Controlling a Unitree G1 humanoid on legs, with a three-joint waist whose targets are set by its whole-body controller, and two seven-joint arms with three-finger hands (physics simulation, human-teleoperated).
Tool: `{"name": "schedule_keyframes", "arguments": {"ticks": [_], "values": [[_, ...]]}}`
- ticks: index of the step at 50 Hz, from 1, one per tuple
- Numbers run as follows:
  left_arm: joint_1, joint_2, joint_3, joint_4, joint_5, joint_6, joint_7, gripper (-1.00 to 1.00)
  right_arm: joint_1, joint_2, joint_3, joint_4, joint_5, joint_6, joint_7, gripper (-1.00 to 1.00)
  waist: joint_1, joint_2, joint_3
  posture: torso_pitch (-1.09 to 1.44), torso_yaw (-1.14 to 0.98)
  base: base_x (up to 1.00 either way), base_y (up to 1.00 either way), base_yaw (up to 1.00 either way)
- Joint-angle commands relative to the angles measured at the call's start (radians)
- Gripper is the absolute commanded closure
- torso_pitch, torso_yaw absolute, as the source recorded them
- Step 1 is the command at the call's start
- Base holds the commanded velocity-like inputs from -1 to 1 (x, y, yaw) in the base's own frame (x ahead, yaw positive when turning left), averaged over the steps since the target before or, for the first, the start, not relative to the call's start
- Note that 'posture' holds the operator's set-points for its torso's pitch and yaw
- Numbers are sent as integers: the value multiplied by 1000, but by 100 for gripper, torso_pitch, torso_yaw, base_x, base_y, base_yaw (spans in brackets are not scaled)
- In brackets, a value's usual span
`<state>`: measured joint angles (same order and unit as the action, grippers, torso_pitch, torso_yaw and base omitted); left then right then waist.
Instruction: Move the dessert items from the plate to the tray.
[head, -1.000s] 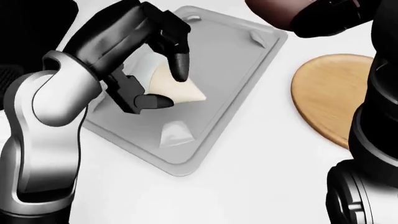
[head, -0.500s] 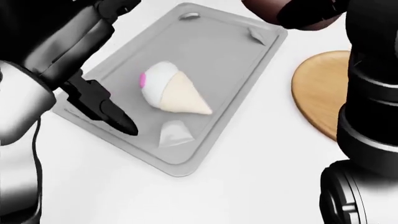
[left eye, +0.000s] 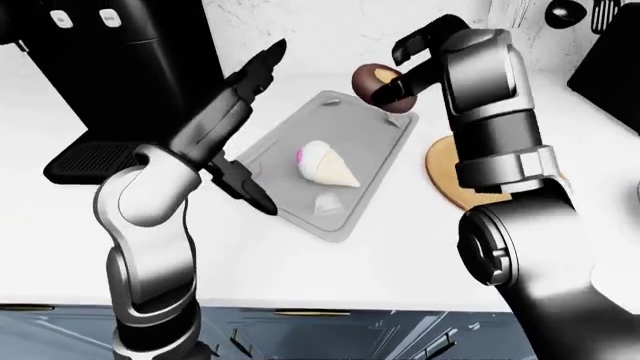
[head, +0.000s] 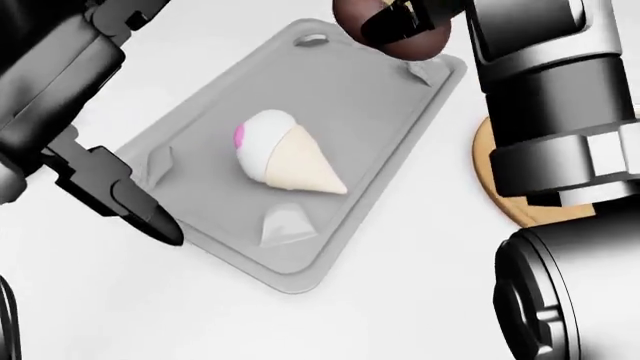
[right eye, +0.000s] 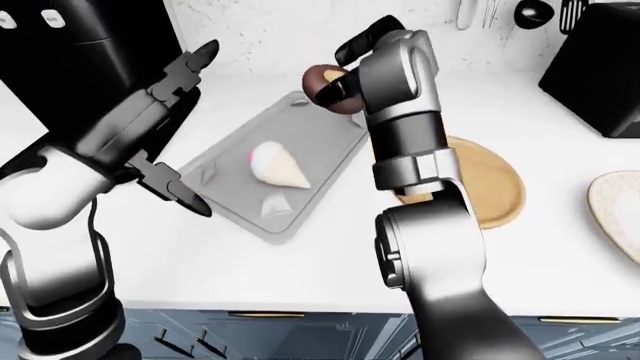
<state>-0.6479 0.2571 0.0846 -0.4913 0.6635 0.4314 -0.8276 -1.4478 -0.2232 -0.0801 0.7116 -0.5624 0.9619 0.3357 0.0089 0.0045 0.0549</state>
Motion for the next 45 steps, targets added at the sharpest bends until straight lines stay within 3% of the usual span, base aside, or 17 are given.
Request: {"name": "schedule_keyframes", "arguments": {"ticks": [1,18,19,21,22,26,28,29,32,37,40,45], "values": [[-28,5,5,-25,1,-13,27,-100,-41,-12,5,-28,40,-46,-59,98,-1,1,-33,0,0,0,0,0],[10,-18,-10,34,2,-79,88,-100,-6,52,50,128,146,-189,-205,100,0,0,-37,0,0,0,0,0],[13,-20,-12,46,1,-90,96,-100,-6,54,50,127,149,-188,-206,73,0,0,-38,0,0,0,0,0],[9,-22,-13,49,3,-90,96,-100,-3,56,54,129,151,-192,-204,51,1,-1,-38,0,0,0,0,0],[8,-22,-15,47,5,-89,95,-100,-3,56,54,135,152,-197,-203,29,1,-1,-39,0,0,0,0,0],[9,-22,-12,48,4,-92,94,-100,-7,59,55,142,155,-205,-201,0,1,-1,-40,0,0,0,0,0],[8,-22,-11,46,4,-92,94,-100,-8,59,56,153,156,-215,-202,-33,1,-1,-40,0,0,0,0,0],[12,-21,-11,44,3,-93,93,-100,-9,59,57,148,155,-210,-200,-65,1,-1,-40,0,0,0,0,0],[14,-18,-7,46,2,-98,94,-100,-8,61,60,124,152,-190,-193,-96,2,-1,-41,0,0,0,0,0],[14,-16,-6,47,1,-100,93,-100,-9,42,60,104,147,-182,-170,-100,2,0,-41,0,0,0,0,0],[13,-14,-4,40,1,-94,86,-100,-14,3,78,30,113,-137,-91,-98,3,-2,-41,0,0,0,0,0],[-23,21,24,-1,-6,-40,33,-100,85,-92,137,-342,-18,114,290,-100,6,-9,-33,0,0,0,0,0]]}}
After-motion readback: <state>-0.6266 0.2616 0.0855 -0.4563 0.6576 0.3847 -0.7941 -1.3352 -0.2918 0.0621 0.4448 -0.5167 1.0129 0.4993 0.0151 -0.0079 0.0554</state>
